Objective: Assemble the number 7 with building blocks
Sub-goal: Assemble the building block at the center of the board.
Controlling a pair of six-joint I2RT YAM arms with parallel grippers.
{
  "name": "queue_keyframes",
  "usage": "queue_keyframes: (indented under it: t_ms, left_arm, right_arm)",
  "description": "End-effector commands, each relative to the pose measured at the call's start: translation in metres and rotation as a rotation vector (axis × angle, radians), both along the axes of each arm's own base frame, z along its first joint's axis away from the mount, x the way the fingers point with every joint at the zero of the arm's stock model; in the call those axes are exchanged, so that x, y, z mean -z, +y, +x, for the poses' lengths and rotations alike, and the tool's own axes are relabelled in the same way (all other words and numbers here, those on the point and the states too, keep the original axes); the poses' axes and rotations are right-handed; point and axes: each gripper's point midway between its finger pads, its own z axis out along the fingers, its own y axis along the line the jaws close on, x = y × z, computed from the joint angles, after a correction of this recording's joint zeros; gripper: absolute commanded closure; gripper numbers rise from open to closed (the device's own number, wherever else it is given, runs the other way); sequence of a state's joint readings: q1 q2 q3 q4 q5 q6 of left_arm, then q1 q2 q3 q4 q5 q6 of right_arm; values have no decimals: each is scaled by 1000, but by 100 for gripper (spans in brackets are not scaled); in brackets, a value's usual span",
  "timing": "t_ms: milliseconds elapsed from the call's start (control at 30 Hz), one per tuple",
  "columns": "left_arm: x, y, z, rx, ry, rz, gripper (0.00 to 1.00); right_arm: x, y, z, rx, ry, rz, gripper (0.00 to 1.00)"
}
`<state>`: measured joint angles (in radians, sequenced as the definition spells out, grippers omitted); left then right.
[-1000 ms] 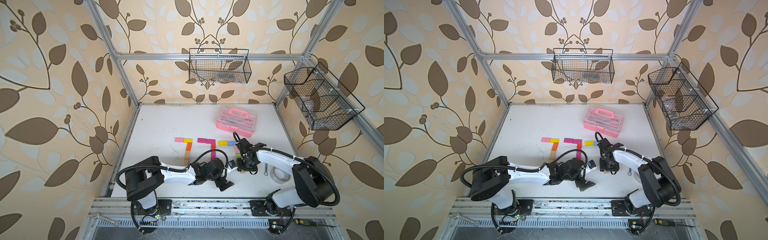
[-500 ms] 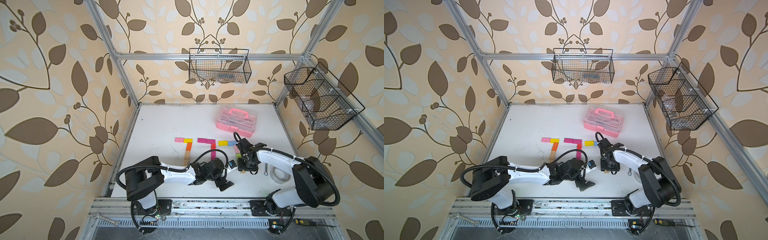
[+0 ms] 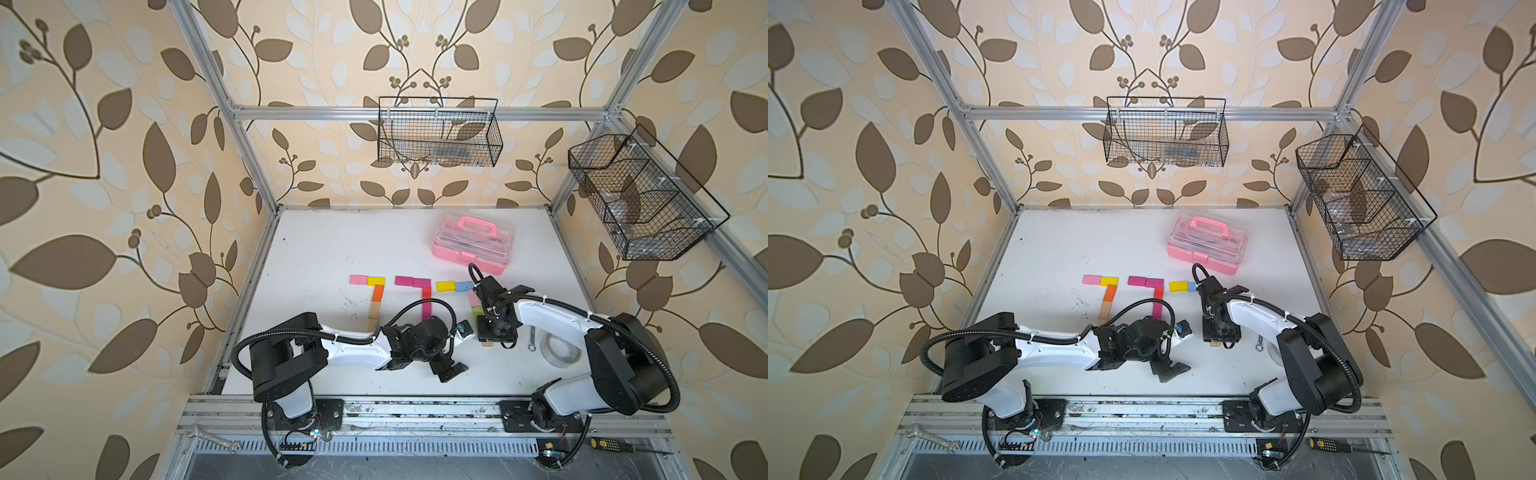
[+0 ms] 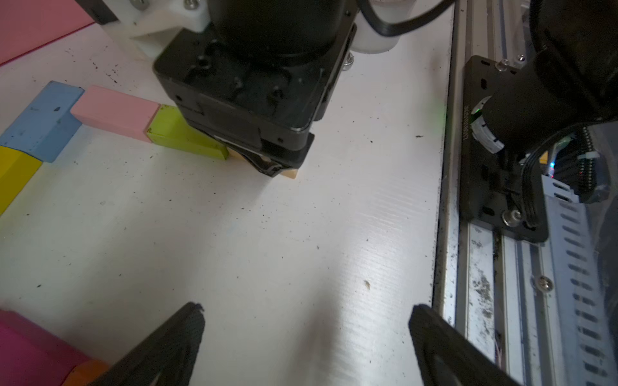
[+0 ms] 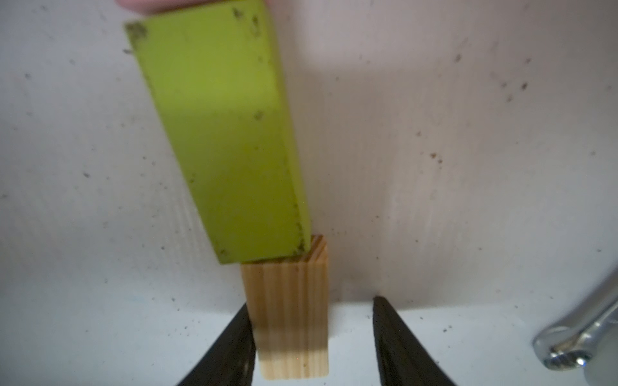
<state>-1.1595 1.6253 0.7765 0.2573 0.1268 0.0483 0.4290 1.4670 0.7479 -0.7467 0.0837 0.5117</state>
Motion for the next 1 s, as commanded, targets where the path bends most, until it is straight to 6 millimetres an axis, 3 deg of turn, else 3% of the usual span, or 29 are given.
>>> queue_keyframes:
  t_ms: [0,267,967]
  left_arm:
    - [-24,-8,1,7,-34,-58,1]
    - [-20,-9,1,4,-26,-58,1]
    - [-13,-9,0,5,-14,-46,1]
  right_arm:
    - [0,-7,-7,-2,7,-18,42]
    - [-1,6,6,-33,-21,52,42]
    - [16,15,10,-18,-7,149,42]
